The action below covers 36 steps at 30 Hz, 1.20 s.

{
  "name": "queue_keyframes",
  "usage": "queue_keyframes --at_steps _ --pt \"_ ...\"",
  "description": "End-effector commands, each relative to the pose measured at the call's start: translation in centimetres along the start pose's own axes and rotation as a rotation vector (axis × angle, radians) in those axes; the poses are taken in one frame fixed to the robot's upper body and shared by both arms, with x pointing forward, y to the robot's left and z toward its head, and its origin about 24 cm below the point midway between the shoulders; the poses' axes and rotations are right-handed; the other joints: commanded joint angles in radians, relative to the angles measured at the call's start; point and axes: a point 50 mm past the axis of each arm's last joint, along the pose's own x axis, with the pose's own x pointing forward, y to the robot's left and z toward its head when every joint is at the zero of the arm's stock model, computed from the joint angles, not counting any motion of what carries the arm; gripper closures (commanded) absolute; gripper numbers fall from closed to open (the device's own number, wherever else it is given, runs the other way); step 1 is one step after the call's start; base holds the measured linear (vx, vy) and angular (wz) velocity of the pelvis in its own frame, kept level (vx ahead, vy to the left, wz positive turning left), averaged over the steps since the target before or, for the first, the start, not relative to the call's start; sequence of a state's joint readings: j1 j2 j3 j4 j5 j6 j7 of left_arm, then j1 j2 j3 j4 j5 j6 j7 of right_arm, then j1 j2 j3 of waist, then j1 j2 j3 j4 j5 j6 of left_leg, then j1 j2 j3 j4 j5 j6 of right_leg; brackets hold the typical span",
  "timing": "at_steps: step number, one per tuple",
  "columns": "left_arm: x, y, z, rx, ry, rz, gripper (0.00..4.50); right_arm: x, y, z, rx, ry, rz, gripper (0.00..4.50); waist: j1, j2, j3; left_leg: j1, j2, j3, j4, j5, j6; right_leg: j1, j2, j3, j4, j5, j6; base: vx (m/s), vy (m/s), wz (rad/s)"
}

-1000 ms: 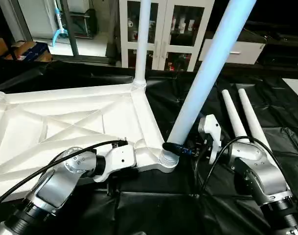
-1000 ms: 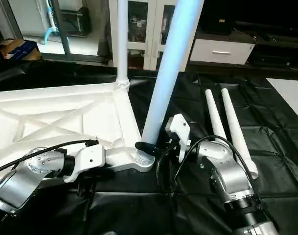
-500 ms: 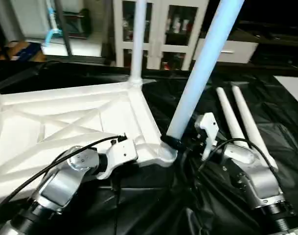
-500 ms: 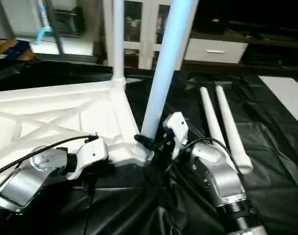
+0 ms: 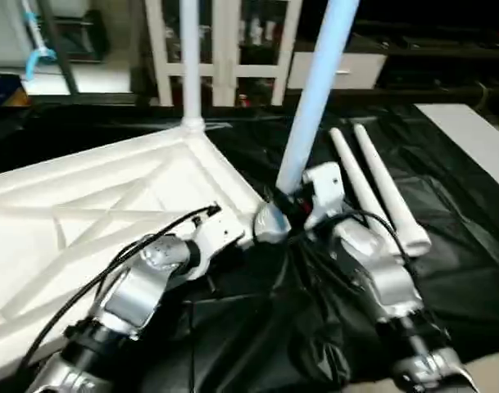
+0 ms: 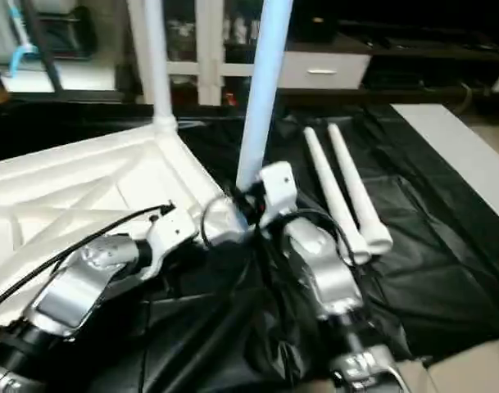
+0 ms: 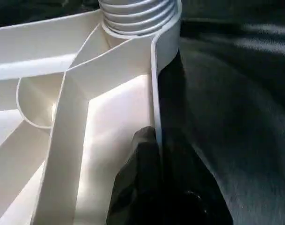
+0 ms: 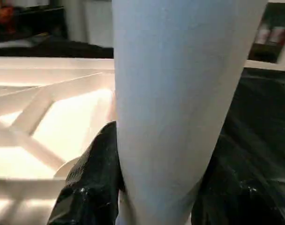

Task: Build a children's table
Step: Insert table leg to table base

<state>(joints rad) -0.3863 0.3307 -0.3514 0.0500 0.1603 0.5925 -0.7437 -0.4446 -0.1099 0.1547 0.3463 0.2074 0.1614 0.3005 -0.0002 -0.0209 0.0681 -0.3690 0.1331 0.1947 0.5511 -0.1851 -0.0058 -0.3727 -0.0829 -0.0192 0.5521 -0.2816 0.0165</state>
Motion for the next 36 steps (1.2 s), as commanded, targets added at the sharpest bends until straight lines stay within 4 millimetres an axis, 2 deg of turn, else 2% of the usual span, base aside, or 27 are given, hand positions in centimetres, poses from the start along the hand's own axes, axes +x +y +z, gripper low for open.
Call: queue_keyframes --at_steps 1,2,3,4,5,6,7,8,9,10,11,12,13,14,15,16,17,18,19,20,22,23,28,32,33,34,36 --pt "0.2 -0.7 1.2 0.004 -0.058 -0.027 4.50 -3.2 -4.6 -6.6 0.021 0.314 -0.316 2.68 -0.011 0.015 -0.018 0.042 0.093 -0.071 -0.136 -0.878 -0.161 -0.029 -0.041 -0.002 -0.074 -0.466 -0.051 -0.050 0.006 -0.08" --pt "0.4 -0.6 1.4 -0.007 -0.059 -0.015 4.50 -3.0 -4.6 -6.7 0.022 0.315 -0.345 2.68 -0.008 0.020 -0.017 0.033 0.094 -0.060 -0.157 -0.898 -0.161 -0.016 -0.028 -0.016 -0.058 -0.424 -0.059 -0.050 0.006 -0.08" --pt "0.6 -0.5 1.8 -0.029 -0.057 0.014 4.50 -2.6 -4.7 -6.8 0.017 0.316 -0.418 2.68 0.001 0.025 -0.021 0.014 0.098 -0.036 -0.191 -0.906 -0.157 0.008 -0.012 -0.034 -0.019 -0.352 -0.073 0.000 0.000 0.00" --pt "0.6 -0.5 1.9 -0.031 -0.056 0.017 4.50 -2.6 -4.7 -6.8 0.015 0.316 -0.428 2.68 0.012 0.027 -0.026 0.007 0.102 -0.020 -0.211 -0.895 -0.158 0.022 -0.010 -0.039 0.019 -0.292 -0.084 -0.063 -0.043 0.07" --pt "0.6 -0.5 1.9 -0.031 -0.056 0.017 4.50 -2.6 -4.7 -6.8 0.015 0.316 -0.428 2.68 0.017 0.017 -0.026 0.002 0.103 -0.005 -0.218 -0.861 -0.150 0.024 -0.012 -0.031 0.026 -0.275 -0.086 -0.063 -0.043 0.07" --pt "0.7 -0.5 2.0 -0.039 -0.052 0.029 4.50 -2.4 -4.8 -6.8 0.009 0.315 -0.459 2.68 0.013 -0.007 -0.017 0.121 0.064 -0.012 -0.052 -0.715 -0.137 -0.116 -0.090 0.009 -0.144 -0.569 -0.077 -0.026 -0.084 0.17" --pt "0.9 -0.4 2.3 -0.085 -0.040 0.065 4.50 -2.1 -4.8 -6.8 -0.019 0.319 -0.508 2.68 0.011 -0.012 -0.021 0.127 0.063 -0.041 0.010 -0.613 -0.085 -0.109 -0.149 0.030 -0.169 -0.641 -0.067 0.012 -0.018 -0.21" --pt "1.0 -0.3 2.5 -0.108 -0.039 0.085 4.50 -1.9 -4.7 -6.7 -0.032 0.317 -0.526 2.68 0.002 -0.018 -0.009 0.014 0.086 -0.087 -0.031 -0.415 -0.031 0.008 -0.177 0.029 -0.138 -0.693 -0.047 0.012 -0.018 -0.21" --pt "1.1 -0.3 2.5 -0.114 -0.039 0.090 4.50 -1.9 -4.7 -6.7 -0.036 0.317 -0.531 2.68 0.010 0.014 -0.003 -0.003 0.103 -0.088 -0.107 -0.497 -0.090 0.029 -0.087 -0.036 -0.089 -0.553 -0.042 0.034 0.082 -0.52" --pt "1.2 -0.3 2.8 -0.141 -0.039 0.108 4.50 -1.7 -4.7 -6.6 -0.051 0.313 -0.549 2.68 -0.002 0.030 -0.004 -0.006 0.111 -0.096 -0.135 -0.630 -0.137 0.037 -0.054 -0.056 -0.048 -0.421 -0.040 -0.001 0.078 -0.17" --pt "1.3 -0.2 3.2 -0.173 -0.044 0.138 4.50 -1.5 -4.6 -6.6 -0.052 0.309 -0.580 2.68 0.019 0.043 -0.008 -0.034 0.128 -0.067 -0.213 -0.865 -0.187 0.071 -0.006 -0.083 0.081 -0.113 -0.076 -0.001 0.078 -0.17" --pt "1.5 -0.1 3.4 -0.187 -0.047 0.153 4.50 -1.4 -4.6 -6.6 -0.046 0.308 -0.600 2.68 0.053 0.035 -0.012 -0.021 0.126 -0.018 -0.234 -0.858 -0.154 0.054 -0.005 -0.069 0.106 -0.019 -0.082 -0.032 -0.015 0.24" --pt "1.5 -0.1 3.5 -0.192 -0.048 0.158 4.50 -1.4 -4.6 -6.6 -0.045 0.307 -0.607 2.68 0.042 0.013 -0.021 0.020 0.110 -0.002 -0.201 -0.767 -0.157 0.020 -0.024 -0.041 0.066 -0.112 -0.090 0.069 -0.120 0.34" --pt "1.7 -0.1 3.8 -0.216 -0.052 0.175 4.50 -1.2 -4.5 -6.7 -0.018 0.306 -0.648 2.68 0.042 -0.037 -0.032 0.085 0.081 -0.027 -0.038 -0.523 -0.110 -0.066 -0.128 0.021 -0.078 -0.482 -0.088 0.069 -0.120 0.34" --pt "1.7 -0.1 3.8 -0.217 -0.052 0.176 4.50 -1.2 -4.5 -6.7 -0.016 0.306 -0.650 2.68 0.048 -0.023 -0.019 0.090 0.083 -0.047 0.034 -0.403 -0.064 -0.077 -0.199 0.056 -0.134 -0.643 -0.108 0.041 -0.085 -0.04" --pt "1.7 -0.1 3.9 -0.218 -0.054 0.181 4.50 -1.0 -4.4 -6.8 -0.005 0.307 -0.654 2.68 0.055 -0.015 -0.036 -0.041 0.093 -0.088 -0.031 -0.076 -0.036 0.054 -0.152 0.022 -0.063 -0.537 -0.122 0.047 0.030 -0.36" --pt "1.7 -0.1 3.9 -0.219 -0.055 0.182 4.50 -0.9 -4.4 -6.8 -0.002 0.306 -0.655 2.68 0.052 0.000 -0.036 -0.023 0.102 -0.082 -0.063 -0.095 -0.059 0.033 -0.098 -0.002 -0.043 -0.395 -0.122 0.047 0.030 -0.36" --pt "1.7 0.0 3.9 -0.219 -0.057 0.182 4.50 -0.8 -4.2 -6.7 0.001 0.304 -0.649 2.68 0.032 0.014 -0.036 0.007 0.113 -0.076 -0.079 -0.296 -0.112 -0.001 -0.051 -0.008 -0.020 -0.234 -0.118 0.072 0.037 -0.20" --pt "1.7 0.1 4.0 -0.209 -0.062 0.180 4.50 -0.3 -3.9 -6.4 0.011 0.286 -0.615 2.68 0.025 0.017 -0.031 0.008 0.111 -0.073 -0.086 -0.418 -0.140 -0.010 -0.049 -0.002 -0.020 -0.230 -0.117 0.000 0.000 0.00" --pt "1.7 0.1 4.0 -0.209 -0.062 0.180 4.50 -0.3 -3.9 -6.4 0.011 0.286 -0.615 2.68 0.021 0.018 -0.036 0.028 0.101 -0.066 -0.079 -0.572 -0.168 -0.030 -0.054 0.010 -0.034 -0.267 -0.120 0.000 0.000 0.00" --pt "1.6 0.2 3.9 -0.199 -0.057 0.185 4.50 0.2 -3.5 -6.0 0.031 0.252 -0.574 2.68 0.015 0.013 -0.039 0.011 0.094 -0.068 -0.080 -0.567 -0.146 -0.016 -0.063 0.012 -0.043 -0.269 -0.112 0.000 0.000 0.00" --pt "1.5 0.2 3.8 -0.202 -0.055 0.188 4.50 0.4 -3.4 -5.8 0.023 0.241 -0.565 2.68 0.016 0.011 -0.038 0.007 0.095 -0.067 -0.083 -0.548 -0.139 -0.016 -0.063 0.012 -0.045 -0.250 -0.104 0.000 0.000 0.00" --pt "1.5 0.4 3.7 -0.206 -0.050 0.195 4.50 0.8 -2.9 -4.9 -0.006 0.179 -0.488 2.68 0.021 0.005 -0.043 0.006 0.095 -0.053 -0.077 -0.476 -0.109 -0.016 -0.064 0.020 -0.045 -0.206 -0.111 0.000 0.000 0.00" --pt "1.5 0.4 3.7 -0.205 -0.050 0.197 4.50 0.8 -2.9 -4.8 -0.011 0.165 -0.477 2.68 0.023 0.003 -0.048 -0.002 0.095 -0.047 -0.075 -0.373 -0.087 -0.004 -0.059 0.021 -0.035 -0.105 -0.131 0.000 0.000 0.00" --pt "1.5 0.4 3.7 -0.206 -0.050 0.196 4.50 0.8 -3.0 -4.8 -0.004 0.160 -0.477 2.68 0.023 0.003 -0.046 -0.002 0.094 -0.045 -0.075 -0.372 -0.084 -0.005 -0.058 0.021 -0.035 -0.105 -0.133 0.000 0.000 0.00" --pt "1.5 0.4 3.7 -0.206 -0.049 0.196 4.50 0.8 -3.0 -4.8 -0.001 0.158 -0.477 2.33 0.024 0.003 -0.046 0.001 0.094 -0.043 -0.074 -0.378 -0.082 -0.006 -0.059 0.022 -0.037 -0.123 -0.135 0.000 0.000 0.00" --pt "1.5 0.4 3.7 -0.206 -0.049 0.197 4.50 0.9 -3.1 -4.6 0.008 0.139 -0.458 2.33 0.023 0.004 -0.046 0.000 0.094 -0.044 -0.074 -0.393 -0.082 -0.006 -0.059 0.022 -0.040 -0.166 -0.130 0.000 0.000 0.00"
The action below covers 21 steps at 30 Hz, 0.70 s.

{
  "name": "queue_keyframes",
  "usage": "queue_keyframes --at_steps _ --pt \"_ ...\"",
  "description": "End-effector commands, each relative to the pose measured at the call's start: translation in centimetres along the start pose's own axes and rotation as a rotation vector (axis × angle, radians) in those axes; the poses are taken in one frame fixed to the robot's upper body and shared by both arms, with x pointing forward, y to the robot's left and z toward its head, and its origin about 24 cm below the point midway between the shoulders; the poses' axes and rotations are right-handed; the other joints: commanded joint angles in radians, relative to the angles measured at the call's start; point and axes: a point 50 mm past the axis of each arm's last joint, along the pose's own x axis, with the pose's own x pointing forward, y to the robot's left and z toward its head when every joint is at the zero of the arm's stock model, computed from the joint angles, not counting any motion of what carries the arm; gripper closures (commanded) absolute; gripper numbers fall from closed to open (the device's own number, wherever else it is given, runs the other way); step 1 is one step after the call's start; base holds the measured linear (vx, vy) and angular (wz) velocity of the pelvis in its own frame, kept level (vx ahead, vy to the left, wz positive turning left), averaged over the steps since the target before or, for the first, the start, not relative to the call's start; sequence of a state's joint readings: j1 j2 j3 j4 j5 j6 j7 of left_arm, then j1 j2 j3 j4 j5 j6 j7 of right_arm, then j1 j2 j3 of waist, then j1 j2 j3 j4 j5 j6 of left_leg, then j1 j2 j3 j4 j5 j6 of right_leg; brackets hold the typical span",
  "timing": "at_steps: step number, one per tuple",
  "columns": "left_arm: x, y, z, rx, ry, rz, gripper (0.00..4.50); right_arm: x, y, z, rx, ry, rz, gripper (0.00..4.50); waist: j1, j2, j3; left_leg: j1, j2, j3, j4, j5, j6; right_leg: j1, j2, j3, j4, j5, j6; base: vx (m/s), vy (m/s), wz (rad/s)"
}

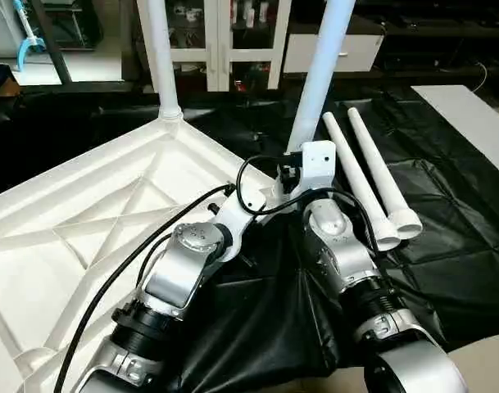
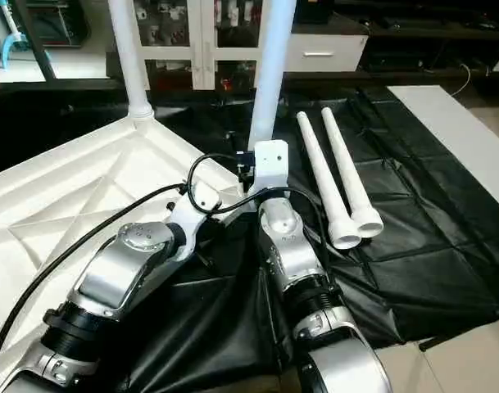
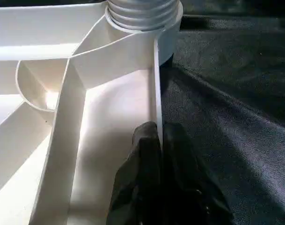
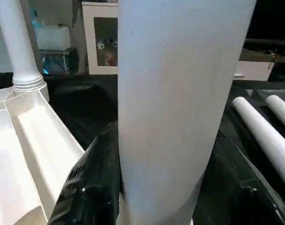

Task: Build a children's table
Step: Insert table leg to table base

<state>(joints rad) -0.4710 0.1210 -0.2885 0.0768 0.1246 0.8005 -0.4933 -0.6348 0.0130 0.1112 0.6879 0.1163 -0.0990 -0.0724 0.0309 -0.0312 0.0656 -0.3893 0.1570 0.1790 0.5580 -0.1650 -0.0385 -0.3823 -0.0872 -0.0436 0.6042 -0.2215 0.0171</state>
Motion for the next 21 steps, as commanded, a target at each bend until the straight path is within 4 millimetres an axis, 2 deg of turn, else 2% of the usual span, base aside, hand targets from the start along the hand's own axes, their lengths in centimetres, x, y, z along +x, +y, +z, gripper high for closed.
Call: queue_keyframes --at_steps 1,4,5,6,7,8,9,11,15,17,21 --pt "-0.5 0.8 0.4 0.015 -0.014 0.033 4.50 -2.0 -3.6 -5.4 -0.020 0.245 -0.102 2.10 -0.008 0.014 -0.044 0.022 0.070 -0.029 -0.081 -0.414 -0.050 0.003 -0.054 0.046 -0.093 -0.229 -0.129 0.000 0.000 0.00" --pt "-0.5 0.9 0.4 0.015 -0.014 0.033 4.50 -1.9 -3.4 -5.0 -0.026 0.216 -0.075 1.87 -0.006 0.017 -0.051 0.024 0.072 -0.027 -0.078 -0.366 -0.049 0.008 -0.051 0.045 -0.087 -0.151 -0.144 0.000 0.000 0.00" --pt "-0.5 0.9 0.4 0.015 -0.014 0.033 4.50 -1.9 -3.4 -5.0 -0.026 0.215 -0.074 1.87 -0.006 0.017 -0.051 0.024 0.072 -0.027 -0.078 -0.366 -0.049 0.008 -0.051 0.045 -0.087 -0.151 -0.144 0.000 0.000 0.00" --pt "-0.5 0.9 0.4 0.016 -0.014 0.033 4.50 -1.9 -3.3 -4.8 -0.034 0.208 -0.068 1.77 -0.002 0.017 -0.056 0.024 0.072 -0.022 -0.071 -0.297 -0.032 0.012 -0.050 0.047 -0.078 -0.040 -0.171 0.000 0.000 0.00" --pt "-0.5 0.9 0.4 0.016 -0.014 0.034 4.50 -1.8 -3.3 -4.8 -0.039 0.203 -0.064 1.51 -0.002 0.016 -0.058 0.020 0.070 -0.021 -0.068 -0.258 -0.021 0.018 -0.050 0.046 -0.072 0.014 -0.179 0.000 0.000 0.00" --pt "-0.5 0.9 0.4 0.016 -0.014 0.034 4.50 -1.8 -3.3 -4.8 -0.039 0.203 -0.064 1.51 0.000 0.017 -0.061 0.017 0.069 -0.020 -0.062 -0.172 0.004 0.025 -0.048 0.042 -0.060 0.120 -0.192 0.000 0.000 0.00" --pt "-0.6 0.9 0.4 0.017 -0.014 0.034 4.50 -1.8 -3.2 -4.6 -0.044 0.192 -0.052 1.46 -0.001 0.019 -0.059 0.014 0.067 -0.019 -0.059 -0.135 0.024 0.027 -0.048 0.040 -0.055 0.170 -0.203 0.000 0.000 0.00" --pt "-0.6 1.0 0.4 0.018 -0.014 0.035 4.50 -1.9 -2.9 -4.1 -0.060 0.165 -0.020 1.18 0.000 0.020 -0.060 0.016 0.069 -0.019 -0.057 -0.133 0.033 0.029 -0.048 0.038 -0.054 0.178 -0.209 0.000 0.000 0.00" --pt "-0.7 1.2 0.3 0.024 -0.014 0.036 4.50 -2.0 -2.6 -3.3 -0.075 0.125 0.022 0.87 -0.002 0.017 -0.058 0.018 0.070 -0.017 -0.059 -0.185 0.031 0.031 -0.052 0.040 -0.061 0.084 -0.214 0.000 0.000 0.00" --pt "-0.7 1.3 0.3 0.030 -0.015 0.035 4.50 -2.1 -2.6 -2.9 -0.064 0.105 0.041 0.87 -0.001 0.016 -0.057 0.018 0.070 -0.017 -0.059 -0.192 0.031 0.032 -0.051 0.041 -0.063 0.067 -0.212 0.000 0.000 0.00" --pt "-1.0 1.6 0.0 0.064 -0.023 0.014 4.50 -2.9 -3.1 -1.6 -0.045 0.057 0.093 0.87 0.003 0.017 -0.061 0.016 0.071 -0.017 -0.052 -0.127 0.046 0.038 -0.049 0.041 -0.055 0.138 -0.209 0.000 0.000 0.00"
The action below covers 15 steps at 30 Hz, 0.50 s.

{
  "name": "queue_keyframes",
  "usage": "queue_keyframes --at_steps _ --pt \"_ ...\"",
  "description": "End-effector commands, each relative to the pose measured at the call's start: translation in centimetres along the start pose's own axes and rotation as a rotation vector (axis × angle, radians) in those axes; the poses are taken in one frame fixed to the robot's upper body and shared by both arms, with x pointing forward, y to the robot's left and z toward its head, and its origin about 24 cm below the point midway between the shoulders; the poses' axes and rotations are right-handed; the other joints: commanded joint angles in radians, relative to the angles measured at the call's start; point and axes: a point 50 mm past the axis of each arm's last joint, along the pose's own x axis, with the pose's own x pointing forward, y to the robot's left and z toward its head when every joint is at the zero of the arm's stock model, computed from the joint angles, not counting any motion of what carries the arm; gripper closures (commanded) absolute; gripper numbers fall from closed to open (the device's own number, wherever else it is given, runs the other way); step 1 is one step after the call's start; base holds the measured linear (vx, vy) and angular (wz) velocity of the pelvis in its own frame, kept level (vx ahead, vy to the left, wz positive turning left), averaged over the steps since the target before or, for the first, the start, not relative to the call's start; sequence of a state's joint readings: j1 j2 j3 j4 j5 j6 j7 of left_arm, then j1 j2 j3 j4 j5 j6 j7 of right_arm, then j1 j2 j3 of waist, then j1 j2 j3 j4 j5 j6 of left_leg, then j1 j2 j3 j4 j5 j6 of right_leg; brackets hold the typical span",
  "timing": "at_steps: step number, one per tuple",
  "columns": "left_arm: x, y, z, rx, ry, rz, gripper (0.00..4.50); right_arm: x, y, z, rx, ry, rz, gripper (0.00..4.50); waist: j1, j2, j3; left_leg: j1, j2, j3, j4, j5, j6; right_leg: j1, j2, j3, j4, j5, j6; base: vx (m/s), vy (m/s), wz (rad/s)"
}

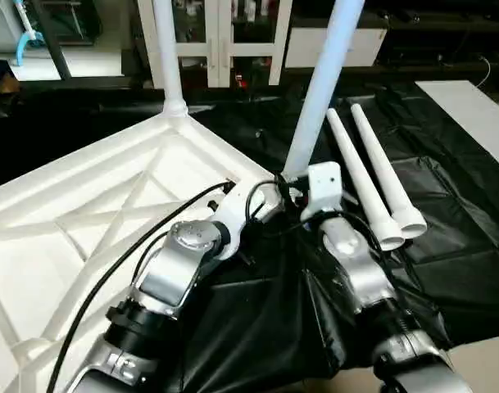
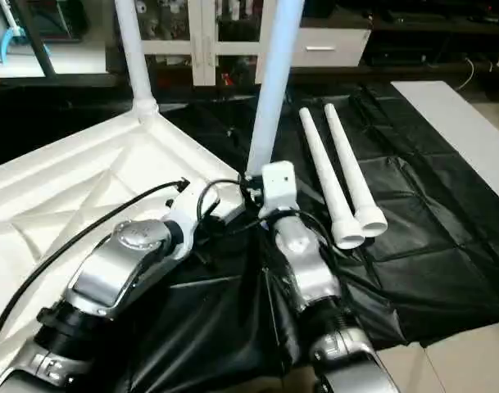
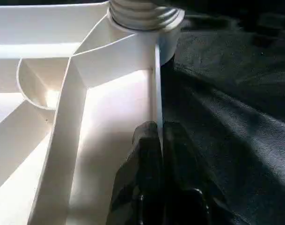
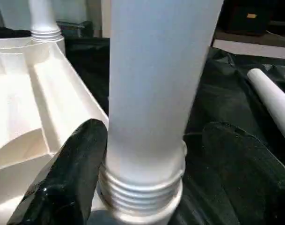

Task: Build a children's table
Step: Insert table leg to table base

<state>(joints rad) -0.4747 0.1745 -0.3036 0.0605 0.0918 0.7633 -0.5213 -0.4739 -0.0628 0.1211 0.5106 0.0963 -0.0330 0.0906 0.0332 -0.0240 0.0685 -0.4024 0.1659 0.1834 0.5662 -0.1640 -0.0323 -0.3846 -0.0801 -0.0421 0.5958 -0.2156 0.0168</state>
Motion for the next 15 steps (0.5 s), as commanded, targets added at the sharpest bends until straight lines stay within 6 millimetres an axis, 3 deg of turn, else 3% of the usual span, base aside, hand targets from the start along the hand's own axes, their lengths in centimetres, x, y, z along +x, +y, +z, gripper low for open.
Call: queue_keyframes --at_steps 1,3,6,8,10,12,13,15 --pt "-0.6 1.0 -0.4 0.043 0.004 0.016 4.50 -0.9 -1.3 0.3 0.011 0.001 0.000 0.87 0.000 0.007 -0.065 0.030 0.062 -0.021 -0.058 -0.118 0.044 0.040 -0.056 0.040 -0.045 0.147 -0.211 0.000 0.000 0.00" --pt "-0.8 0.9 -0.7 0.085 -0.006 -0.029 4.50 -1.9 -1.6 0.6 0.019 0.000 0.051 0.87 0.003 0.012 -0.064 0.031 0.062 -0.020 -0.057 -0.099 0.054 0.040 -0.056 0.039 -0.044 0.166 -0.217 0.000 0.000 0.00" --pt "-1.6 0.1 -1.7 0.163 -0.037 -0.195 4.50 -4.1 -2.3 1.1 0.005 -0.004 0.179 0.87 0.013 0.012 -0.063 0.032 0.065 -0.024 -0.056 -0.102 0.065 0.047 -0.056 0.040 -0.046 0.164 -0.206 0.000 0.000 0.00" --pt "-2.0 0.0 -2.3 0.196 -0.036 -0.253 4.50 -5.0 -2.7 1.3 0.001 0.000 0.218 0.87 0.009 0.013 -0.064 0.034 0.066 -0.021 -0.057 -0.102 0.064 0.042 -0.054 0.039 -0.043 0.167 -0.219 0.000 0.000 0.00" --pt "-2.5 -0.2 -3.0 0.242 -0.042 -0.308 4.50 -5.9 -3.4 1.4 -0.023 0.024 0.275 0.87 0.008 0.018 -0.060 0.037 0.067 -0.018 -0.061 -0.163 0.048 0.035 -0.056 0.039 -0.051 0.068 -0.240 0.000 0.000 0.00" --pt "-3.0 -0.2 -3.5 0.278 -0.041 -0.349 4.50 -6.7 -3.8 1.4 -0.035 0.054 0.335 0.87 0.015 0.016 -0.057 0.041 0.072 -0.020 -0.065 -0.216 0.037 0.036 -0.057 0.041 -0.058 -0.013 -0.222 0.000 0.000 0.00" --pt "-3.3 -0.3 -3.9 0.303 -0.038 -0.378 4.50 -7.3 -4.1 1.5 -0.044 0.070 0.384 0.68 0.016 0.022 -0.058 0.043 0.074 -0.019 -0.066 -0.223 0.029 0.034 -0.058 0.042 -0.056 -0.022 -0.221 0.000 0.000 0.00" --pt "-3.7 -0.3 -4.3 0.327 -0.038 -0.416 4.50 -8.0 -4.5 1.9 -0.023 0.076 0.450 0.58 0.021 0.022 -0.056 0.047 0.072 -0.015 -0.069 -0.255 0.009 0.028 -0.054 0.043 -0.060 -0.059 -0.217 0.000 0.000 0.00"
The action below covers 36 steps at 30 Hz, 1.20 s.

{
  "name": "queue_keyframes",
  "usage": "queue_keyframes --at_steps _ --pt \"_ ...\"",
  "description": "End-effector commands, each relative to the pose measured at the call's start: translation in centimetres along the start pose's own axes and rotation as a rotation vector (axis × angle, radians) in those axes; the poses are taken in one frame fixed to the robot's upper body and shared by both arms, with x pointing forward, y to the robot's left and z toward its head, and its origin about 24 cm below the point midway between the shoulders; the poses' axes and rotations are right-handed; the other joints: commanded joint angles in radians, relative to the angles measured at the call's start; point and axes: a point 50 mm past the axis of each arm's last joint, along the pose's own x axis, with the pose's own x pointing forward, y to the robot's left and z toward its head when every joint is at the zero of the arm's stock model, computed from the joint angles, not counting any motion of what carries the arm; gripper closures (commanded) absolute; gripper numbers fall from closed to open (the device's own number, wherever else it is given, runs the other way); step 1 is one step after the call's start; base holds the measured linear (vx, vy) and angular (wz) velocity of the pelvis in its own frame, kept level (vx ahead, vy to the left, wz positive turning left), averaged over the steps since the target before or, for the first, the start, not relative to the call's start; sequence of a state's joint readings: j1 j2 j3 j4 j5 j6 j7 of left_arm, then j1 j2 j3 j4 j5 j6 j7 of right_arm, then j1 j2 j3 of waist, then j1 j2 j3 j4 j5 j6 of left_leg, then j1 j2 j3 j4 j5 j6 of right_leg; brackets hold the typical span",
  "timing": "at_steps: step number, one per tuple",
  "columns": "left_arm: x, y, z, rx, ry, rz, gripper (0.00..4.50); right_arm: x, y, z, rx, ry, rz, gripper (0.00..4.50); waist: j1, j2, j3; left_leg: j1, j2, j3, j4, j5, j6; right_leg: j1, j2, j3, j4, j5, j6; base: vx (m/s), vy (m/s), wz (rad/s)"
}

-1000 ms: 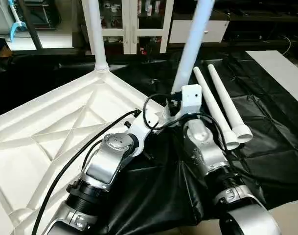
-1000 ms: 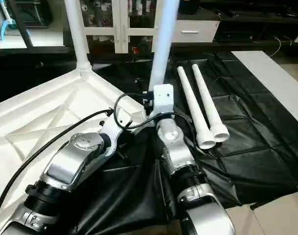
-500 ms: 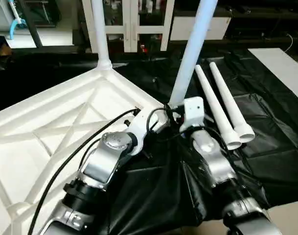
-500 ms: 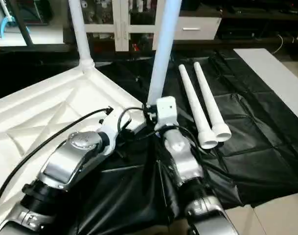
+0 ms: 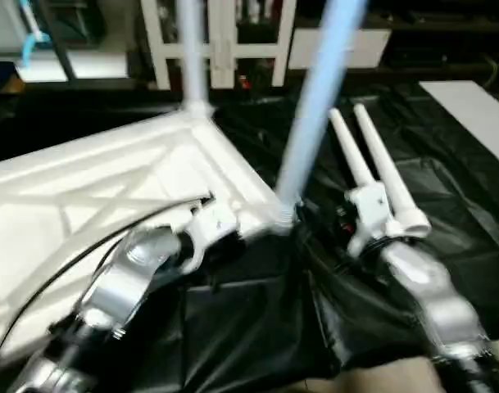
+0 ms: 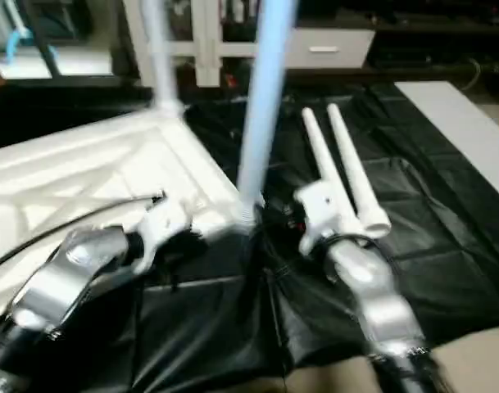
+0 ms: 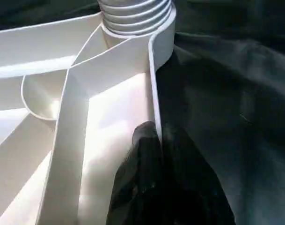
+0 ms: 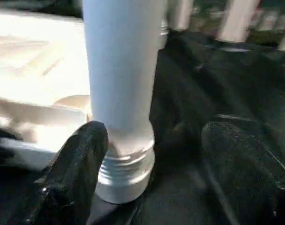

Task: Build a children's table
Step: Insert table leg to table base

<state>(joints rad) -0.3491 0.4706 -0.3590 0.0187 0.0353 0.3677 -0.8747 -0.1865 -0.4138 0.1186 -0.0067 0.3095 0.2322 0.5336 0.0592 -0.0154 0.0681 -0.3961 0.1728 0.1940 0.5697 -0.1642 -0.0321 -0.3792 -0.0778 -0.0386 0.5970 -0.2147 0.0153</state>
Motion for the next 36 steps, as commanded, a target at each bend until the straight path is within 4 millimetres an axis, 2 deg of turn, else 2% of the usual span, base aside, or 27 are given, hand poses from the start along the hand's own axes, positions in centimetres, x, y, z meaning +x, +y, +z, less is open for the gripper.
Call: queue_keyframes --at_steps 1,3,4,5,7,10,13,17,19,21,25,26,27,32,35,36 --pt "0.5 -1.5 -0.4 0.033 0.002 -0.114 4.50 -0.8 0.1 0.6 0.026 -0.019 0.068 0.45 -0.003 0.012 -0.058 0.042 0.065 -0.025 -0.071 -0.261 0.008 0.024 -0.058 0.041 -0.061 -0.062 -0.213 0.000 0.000 0.00" --pt "0.5 -1.5 -0.3 0.034 0.000 -0.115 4.50 -0.8 0.1 0.7 0.027 -0.019 0.072 0.19 -0.003 0.011 -0.059 0.039 0.064 -0.023 -0.071 -0.240 0.002 0.022 -0.059 0.041 -0.057 -0.046 -0.215 0.000 0.000 0.00" --pt "0.4 -1.8 0.4 0.042 -0.058 -0.149 4.50 -1.6 -0.1 0.9 0.029 0.005 0.182 0.12 -0.002 0.008 -0.064 0.039 0.064 -0.023 -0.068 -0.237 0.006 0.027 -0.060 0.041 -0.055 -0.040 -0.220 0.000 0.000 0.00" --pt "0.4 -1.8 0.4 0.042 -0.058 -0.149 4.50 -1.6 -0.1 0.9 0.029 0.005 0.182 0.12 -0.002 0.008 -0.064 0.039 0.064 -0.023 -0.068 -0.237 0.006 0.027 -0.060 0.041 -0.055 -0.040 -0.220 0.000 0.000 0.00" --pt "0.3 -1.8 0.5 0.046 -0.064 -0.155 4.50 -1.7 -0.2 0.9 0.024 0.015 0.198 0.12 0.002 0.004 -0.065 0.036 0.063 -0.019 -0.062 -0.190 0.028 0.028 -0.063 0.041 -0.052 -0.006 -0.230 0.000 0.000 0.00" --pt "0.3 -1.9 0.6 0.070 -0.077 -0.174 4.50 -2.0 -0.7 1.0 0.015 0.048 0.263 0.12 0.006 0.002 -0.069 0.035 0.062 -0.019 -0.056 -0.166 0.049 0.031 -0.064 0.040 -0.049 -0.001 -0.239 0.000 0.000 0.00" --pt "0.3 -2.0 0.6 0.077 -0.082 -0.179 4.50 -2.2 -1.0 1.2 0.016 0.054 0.299 0.12 0.006 0.003 -0.068 0.035 0.063 -0.019 -0.055 -0.174 0.054 0.030 -0.065 0.039 -0.049 -0.021 -0.243 0.000 0.000 0.00" --pt "0.2 -2.2 0.7 0.085 -0.094 -0.205 4.50 -2.2 -1.5 1.0 0.002 0.071 0.359 0.12 0.008 0.003 -0.066 0.036 0.063 -0.019 -0.055 -0.213 0.036 0.025 -0.065 0.039 -0.053 -0.085 -0.247 0.000 0.000 0.00" --pt "0.1 -2.3 0.7 0.086 -0.099 -0.216 4.50 -2.1 -1.6 0.9 -0.007 0.078 0.377 0.39 0.008 0.002 -0.067 0.037 0.063 -0.019 -0.054 -0.224 0.030 0.025 -0.066 0.039 -0.052 -0.102 -0.246 0.000 0.000 0.00" --pt "0.1 -2.5 0.8 0.091 -0.103 -0.230 4.50 -1.8 -1.9 0.8 -0.035 0.091 0.399 0.47 0.007 0.000 -0.068 0.035 0.063 -0.021 -0.053 -0.224 0.025 0.025 -0.065 0.038 -0.051 -0.107 -0.249 0.000 0.000 0.00" --pt "0.2 -2.5 0.9 0.099 -0.102 -0.234 4.50 -1.5 -2.3 0.7 -0.075 0.124 0.431 0.90 0.009 0.002 -0.069 0.038 0.063 -0.019 -0.050 -0.230 0.023 0.024 -0.065 0.039 -0.050 -0.113 -0.249 0.000 0.000 0.00" --pt "0.2 -2.5 0.9 0.099 -0.102 -0.234 4.50 -1.5 -2.3 0.7 -0.075 0.124 0.431 0.90 0.009 0.002 -0.069 0.036 0.062 -0.020 -0.050 -0.224 0.027 0.025 -0.065 0.039 -0.050 -0.106 -0.247 0.000 0.000 0.00" --pt "0.2 -2.4 0.9 0.101 -0.102 -0.234 4.50 -1.5 -2.3 0.7 -0.074 0.128 0.446 1.02 0.009 -0.003 -0.071 0.035 0.062 -0.020 -0.048 -0.210 0.034 0.027 -0.066 0.038 -0.047 -0.091 -0.249 0.000 0.000 0.00" --pt "0.1 -2.4 0.8 0.109 -0.098 -0.241 4.50 -1.5 -2.3 0.6 -0.060 0.133 0.515 1.42 0.011 -0.002 -0.074 0.033 0.061 -0.019 -0.043 -0.173 0.063 0.029 -0.065 0.037 -0.042 -0.045 -0.265 0.000 0.000 0.00" --pt "0.1 -2.4 0.7 0.111 -0.093 -0.243 4.50 -1.6 -2.3 0.5 -0.055 0.129 0.539 1.66 0.016 -0.001 -0.075 0.034 0.062 -0.018 -0.041 -0.166 0.071 0.028 -0.064 0.037 -0.040 -0.033 -0.270 0.000 0.000 0.00" --pt "0.1 -2.4 0.7 0.111 -0.092 -0.243 4.50 -1.6 -2.3 0.5 -0.053 0.129 0.544 1.87 0.018 0.000 -0.074 0.035 0.062 -0.018 -0.042 -0.169 0.070 0.027 -0.065 0.037 -0.040 -0.036 -0.272 0.000 0.000 0.00"
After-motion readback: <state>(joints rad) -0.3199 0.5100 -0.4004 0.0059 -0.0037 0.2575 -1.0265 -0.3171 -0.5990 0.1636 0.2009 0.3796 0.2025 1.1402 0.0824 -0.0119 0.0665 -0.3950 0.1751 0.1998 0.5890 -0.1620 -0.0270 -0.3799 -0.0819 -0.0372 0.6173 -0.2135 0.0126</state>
